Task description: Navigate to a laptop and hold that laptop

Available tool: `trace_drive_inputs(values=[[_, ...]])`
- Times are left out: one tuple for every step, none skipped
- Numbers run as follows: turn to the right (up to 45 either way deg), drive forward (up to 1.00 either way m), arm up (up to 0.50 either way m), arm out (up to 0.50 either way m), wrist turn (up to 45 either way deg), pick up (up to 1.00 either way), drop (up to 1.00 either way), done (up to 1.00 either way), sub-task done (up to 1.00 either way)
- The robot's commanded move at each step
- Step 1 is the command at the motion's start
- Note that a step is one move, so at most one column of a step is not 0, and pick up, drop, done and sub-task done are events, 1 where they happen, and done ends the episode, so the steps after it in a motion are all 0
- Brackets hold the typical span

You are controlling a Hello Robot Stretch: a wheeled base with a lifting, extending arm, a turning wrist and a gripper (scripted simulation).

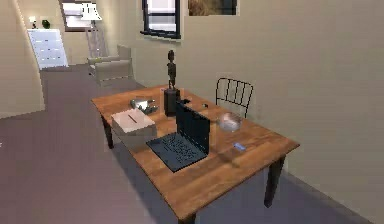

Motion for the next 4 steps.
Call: trace_drive_inputs(values=[[-3.0, 0.0, 0.0, 0.0, 0.0, 0.0, 0.0, 0.0, 0.0], [0.0, 0.2, 0.0, 0.0, 0.0, 0.0, 0.0, 0.0, 0.0], [-45.0, 0.0, 0.0, 0.0, 0.0, 0.0, 0.0, 0.0, 0.0], [-42.0, 0.0, 0.0, 0.0, 0.0, 0.0, 0.0, 0.0, 0.0]])
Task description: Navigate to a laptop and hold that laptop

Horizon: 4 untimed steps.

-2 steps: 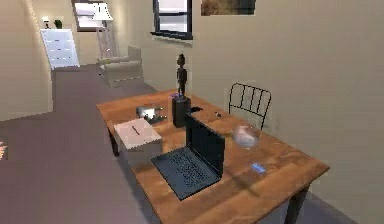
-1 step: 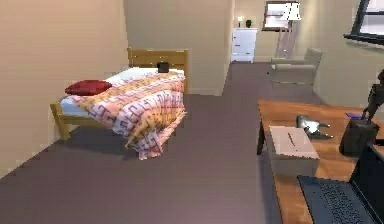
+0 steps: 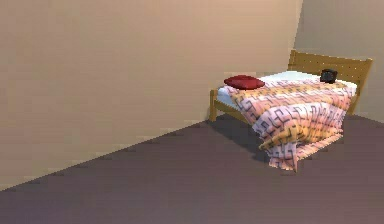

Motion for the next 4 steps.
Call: trace_drive_inputs(values=[[0.0, 0.0, 0.5, 0.0, 0.0, 0.0, 0.0, 0.0, 0.0], [0.0, 0.0, 0.22, 0.0, 0.0, 0.0, 0.0, 0.0, 0.0], [0.0, 0.0, 0.0, 0.48, 0.0, 0.0, 0.0, 0.0, 0.0], [0.0, 0.0, 0.0, 0.0, 45.0, 0.0, 0.0, 0.0, 0.0]])
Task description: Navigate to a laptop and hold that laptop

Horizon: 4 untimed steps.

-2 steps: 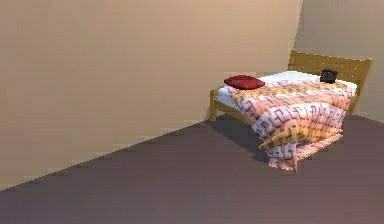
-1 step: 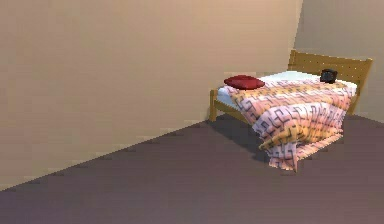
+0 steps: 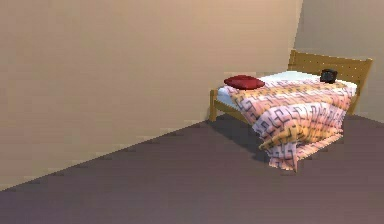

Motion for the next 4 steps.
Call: trace_drive_inputs(values=[[0.0, 0.0, 0.0, 0.0, 45.0, 0.0, 0.0, 0.0, 0.0], [0.0, 0.0, 0.0, 0.0, 45.0, 0.0, 0.0, 0.0, 0.0], [0.0, 0.0, 0.0, 0.0, 9.0, 0.0, 0.0, 0.0, 0.0], [0.0, 0.0, -0.3, 0.0, 0.0, 0.0, 0.0, 0.0, 0.0]])
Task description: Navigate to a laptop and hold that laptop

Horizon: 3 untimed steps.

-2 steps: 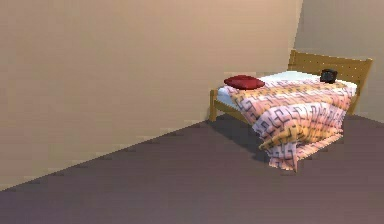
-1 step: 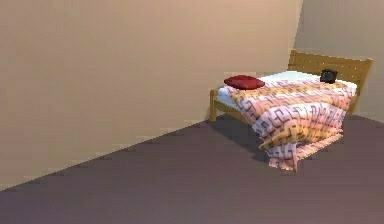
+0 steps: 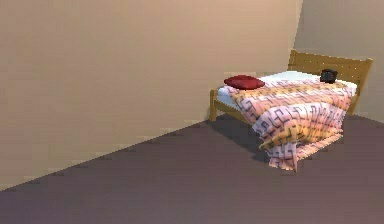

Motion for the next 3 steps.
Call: trace_drive_inputs(values=[[0.0, 0.0, 0.0, 0.0, 0.0, 1.0, 0.0, 0.0, 0.0], [0.0, 0.0, 0.1, 0.0, 0.0, 0.0, 0.0, 0.0, 0.0], [0.0, 0.0, 0.0, 0.0, 0.0, 0.0, 0.0, 1.0, 0.0]])
